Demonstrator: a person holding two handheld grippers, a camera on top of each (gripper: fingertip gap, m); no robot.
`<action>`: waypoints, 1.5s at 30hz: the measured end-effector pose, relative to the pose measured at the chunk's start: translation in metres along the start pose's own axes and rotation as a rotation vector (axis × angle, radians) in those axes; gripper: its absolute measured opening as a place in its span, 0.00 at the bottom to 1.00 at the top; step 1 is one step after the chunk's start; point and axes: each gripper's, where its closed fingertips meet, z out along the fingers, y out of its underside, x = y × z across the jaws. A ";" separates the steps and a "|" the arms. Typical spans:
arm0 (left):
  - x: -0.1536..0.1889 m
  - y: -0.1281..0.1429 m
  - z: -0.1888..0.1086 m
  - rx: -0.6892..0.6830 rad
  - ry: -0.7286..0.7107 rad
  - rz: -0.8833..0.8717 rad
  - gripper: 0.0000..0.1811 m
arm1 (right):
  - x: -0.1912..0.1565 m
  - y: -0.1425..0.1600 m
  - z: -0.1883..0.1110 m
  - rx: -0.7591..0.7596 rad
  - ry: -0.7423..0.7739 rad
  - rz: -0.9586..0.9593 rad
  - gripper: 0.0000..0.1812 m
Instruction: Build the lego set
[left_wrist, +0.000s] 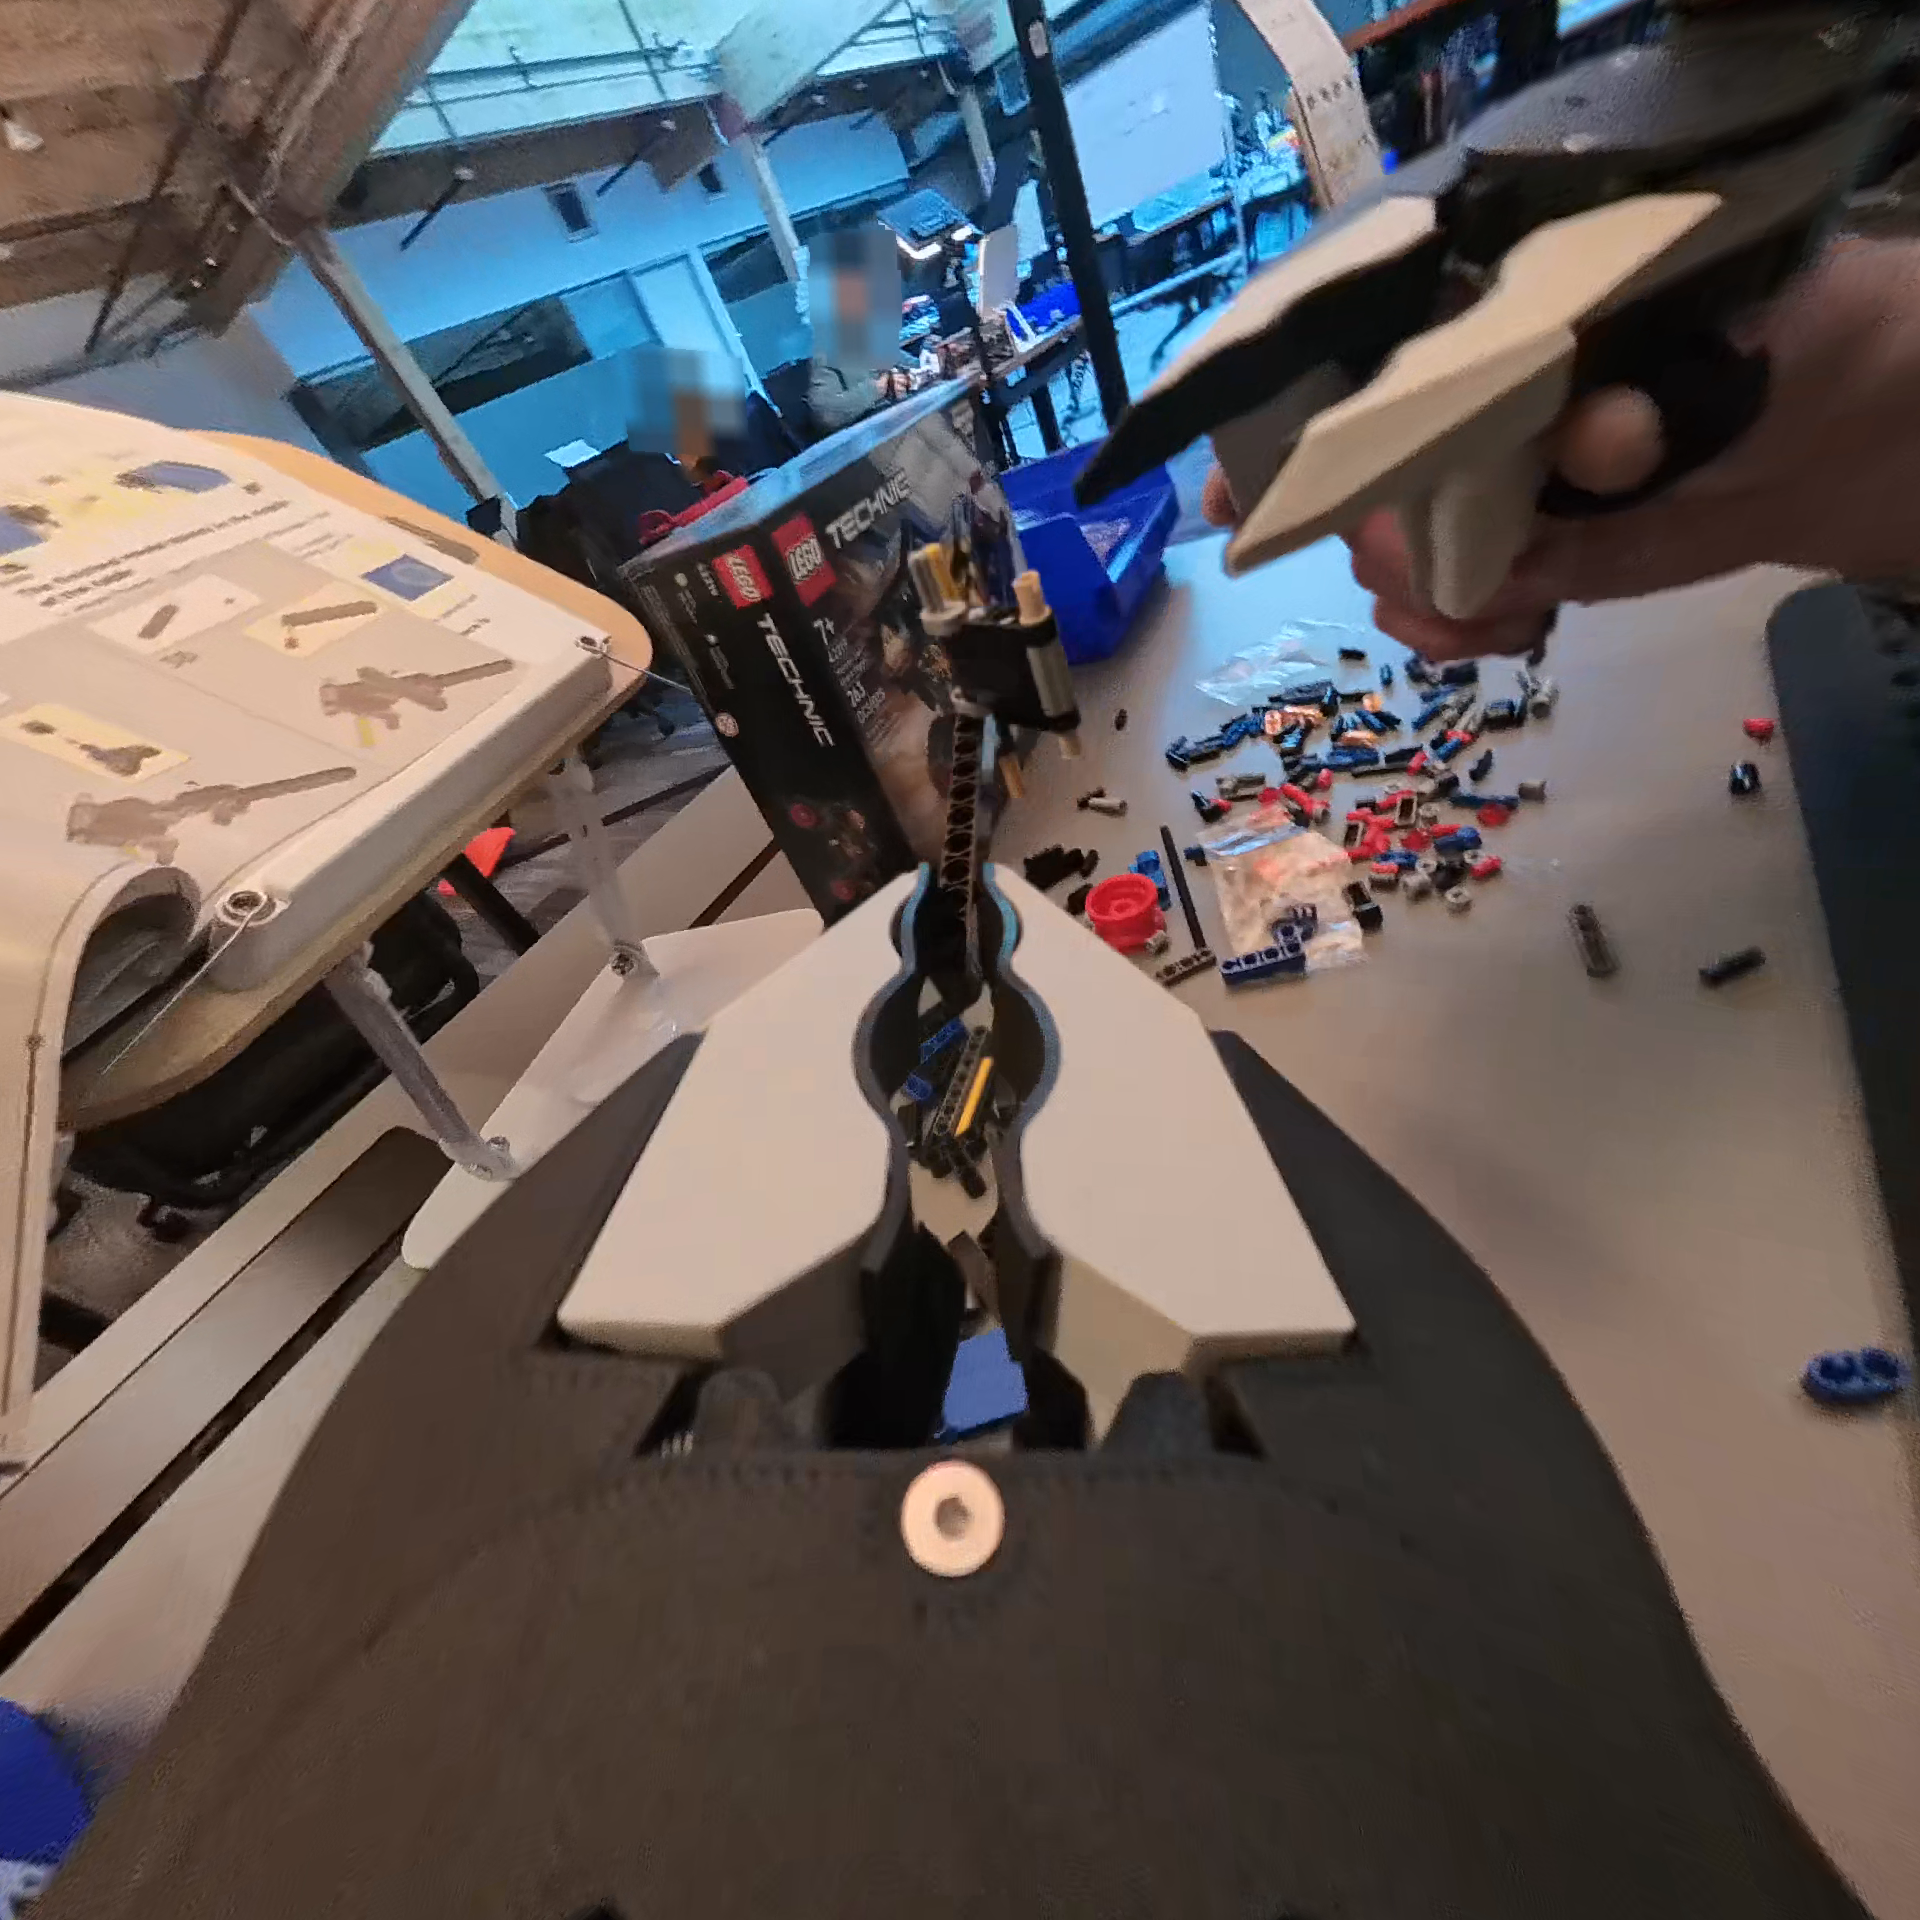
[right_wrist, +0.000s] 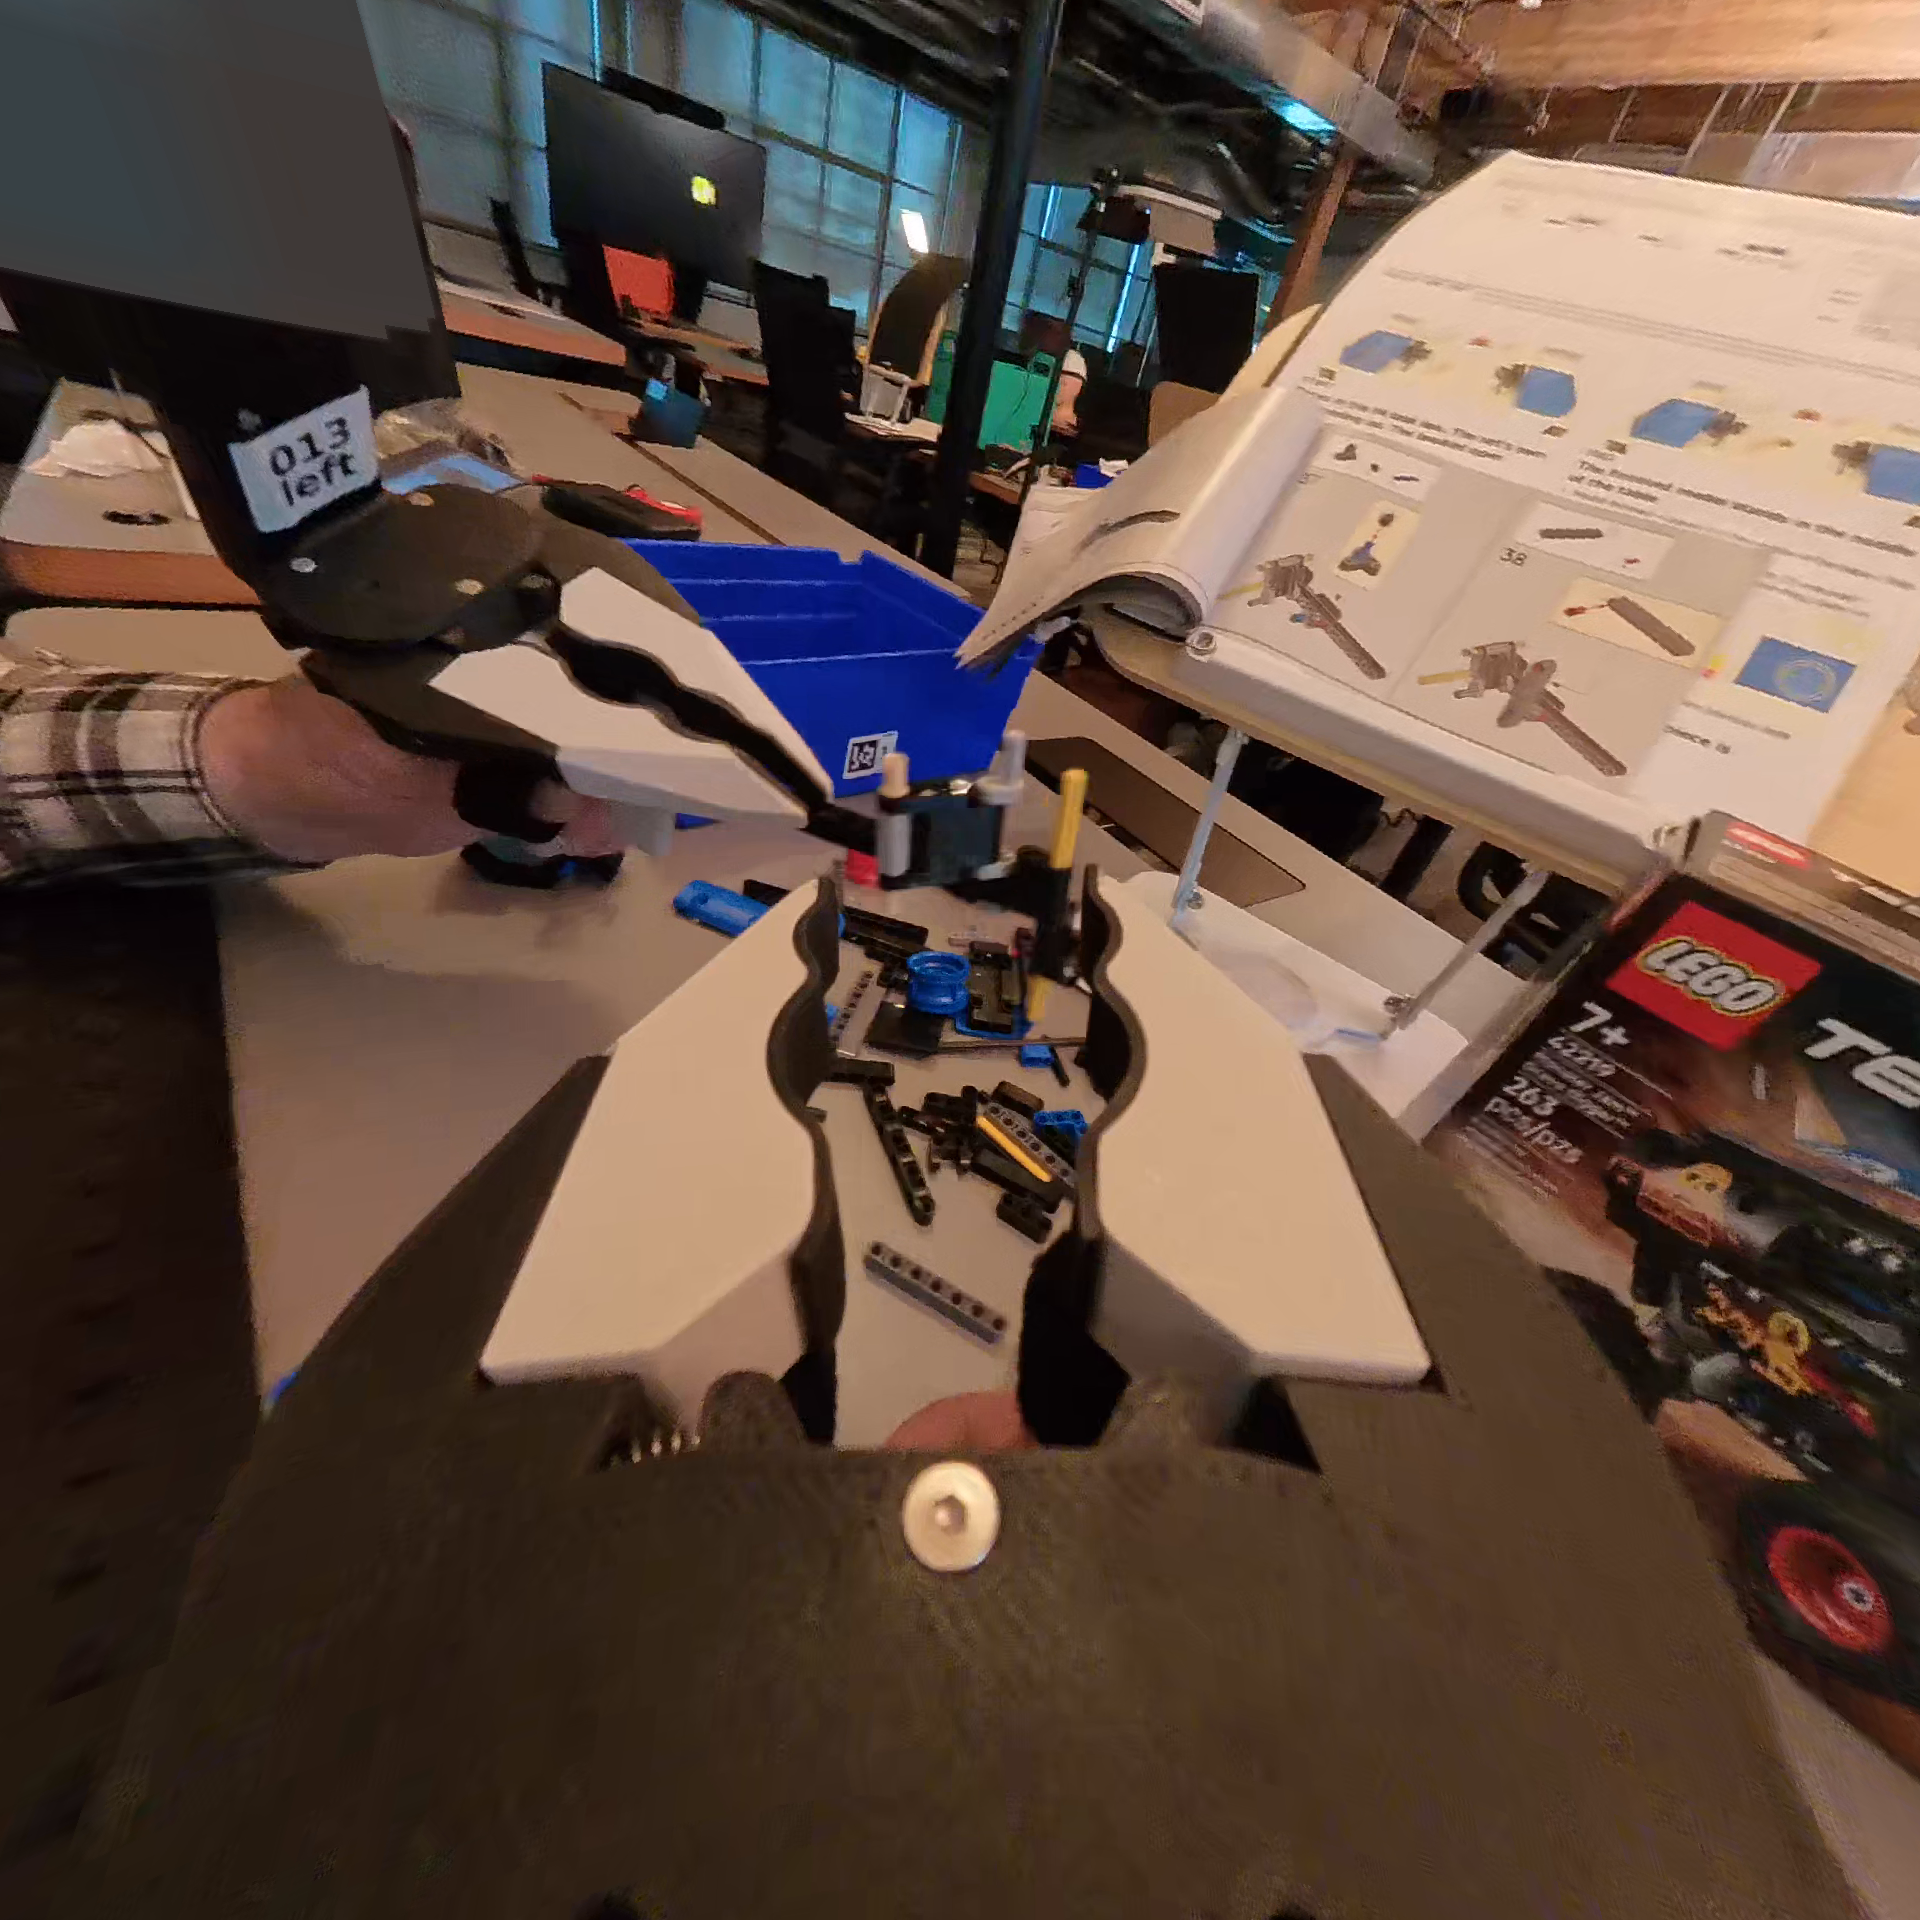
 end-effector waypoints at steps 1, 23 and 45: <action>-0.002 -0.001 0.000 0.000 -0.016 -0.004 0.02 | -0.004 0.000 0.001 0.001 0.004 0.017 0.25; 0.068 -0.042 0.010 -0.015 -0.054 0.269 0.15 | 0.006 0.006 0.018 0.047 0.195 0.214 0.03; 0.062 -0.046 -0.034 0.155 0.356 -0.007 0.14 | -0.098 -0.006 0.014 -0.082 -0.728 -0.041 0.04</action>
